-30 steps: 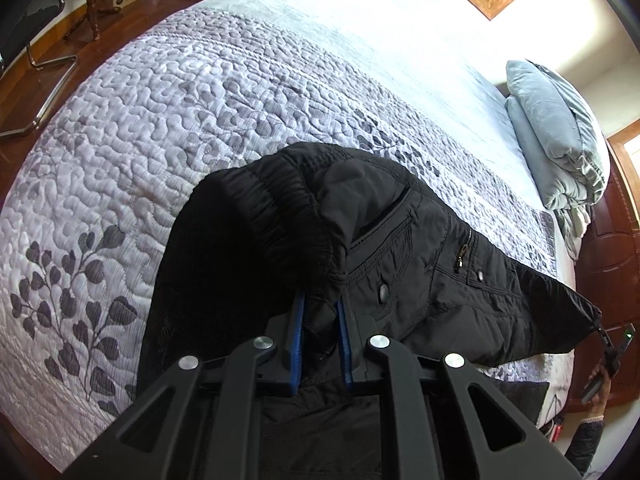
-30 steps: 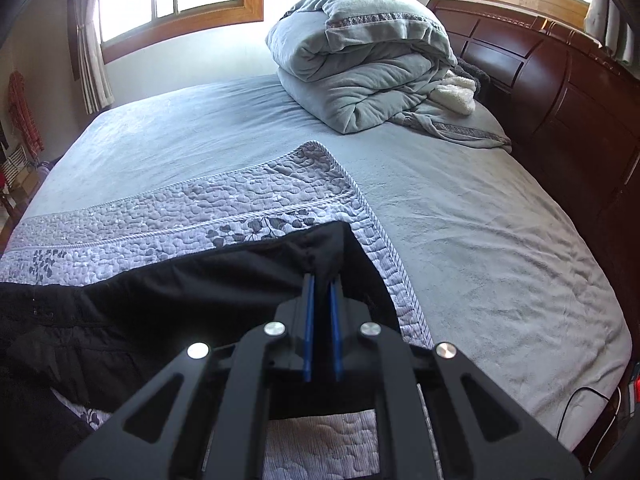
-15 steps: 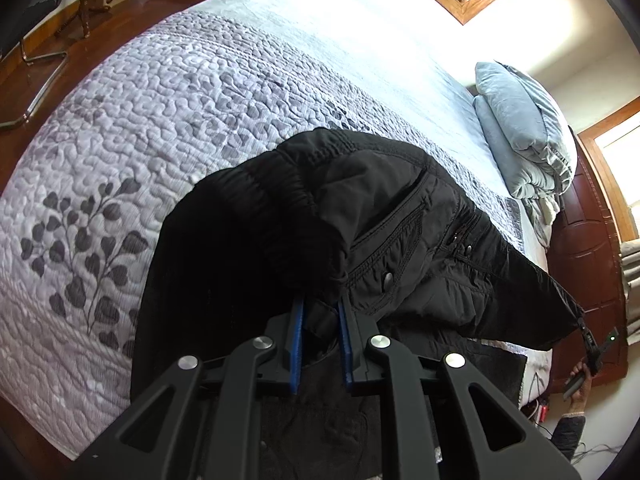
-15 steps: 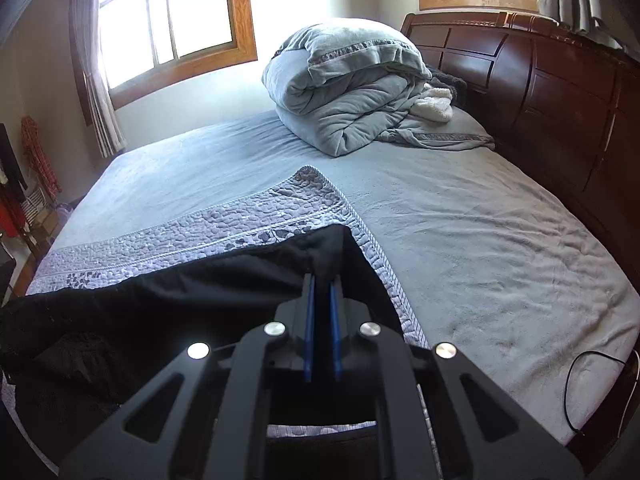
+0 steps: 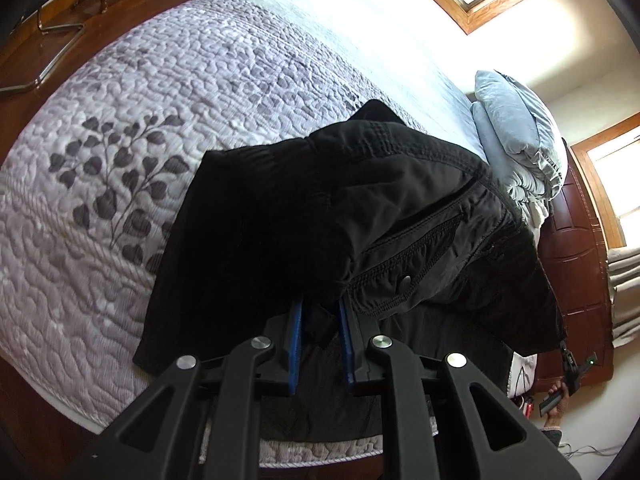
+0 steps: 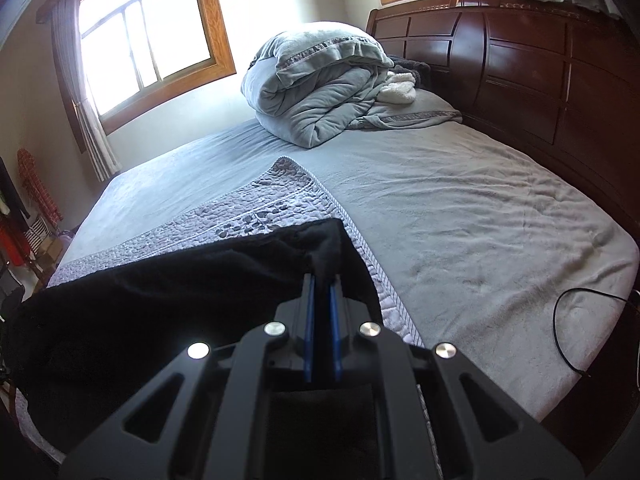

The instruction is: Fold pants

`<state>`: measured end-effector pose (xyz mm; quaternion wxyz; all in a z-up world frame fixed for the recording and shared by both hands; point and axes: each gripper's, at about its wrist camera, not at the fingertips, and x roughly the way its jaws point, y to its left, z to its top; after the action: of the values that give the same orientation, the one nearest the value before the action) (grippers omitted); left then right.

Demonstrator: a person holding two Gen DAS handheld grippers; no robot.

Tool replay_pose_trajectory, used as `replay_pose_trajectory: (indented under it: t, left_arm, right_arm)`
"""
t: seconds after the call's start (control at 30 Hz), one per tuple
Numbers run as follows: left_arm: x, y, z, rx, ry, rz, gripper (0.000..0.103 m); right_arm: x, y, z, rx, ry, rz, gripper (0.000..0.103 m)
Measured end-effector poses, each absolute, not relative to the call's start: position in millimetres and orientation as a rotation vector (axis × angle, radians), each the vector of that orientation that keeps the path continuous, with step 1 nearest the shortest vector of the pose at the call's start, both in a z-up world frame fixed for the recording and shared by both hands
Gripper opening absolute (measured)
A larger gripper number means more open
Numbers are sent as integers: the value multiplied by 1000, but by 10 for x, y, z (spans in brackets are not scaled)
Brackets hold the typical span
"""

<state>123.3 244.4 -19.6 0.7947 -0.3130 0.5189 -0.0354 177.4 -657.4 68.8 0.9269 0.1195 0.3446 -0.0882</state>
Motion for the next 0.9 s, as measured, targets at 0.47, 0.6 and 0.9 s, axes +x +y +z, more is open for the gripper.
replay_pose_trajectory:
  t: [0.47, 0.6, 0.9]
  left_arm:
    - [701, 2685, -361, -736, 1113, 29, 11]
    - [646, 2616, -296, -736, 1102, 11, 11]
    - [601, 2205, -81, -689, 1110, -81, 15]
  right_arm:
    - [1082, -6696, 337, 341, 717, -218, 6]
    - [907, -6748, 191, 376, 731, -233, 6]
    - [619, -6876, -166, 453, 767, -273, 6]
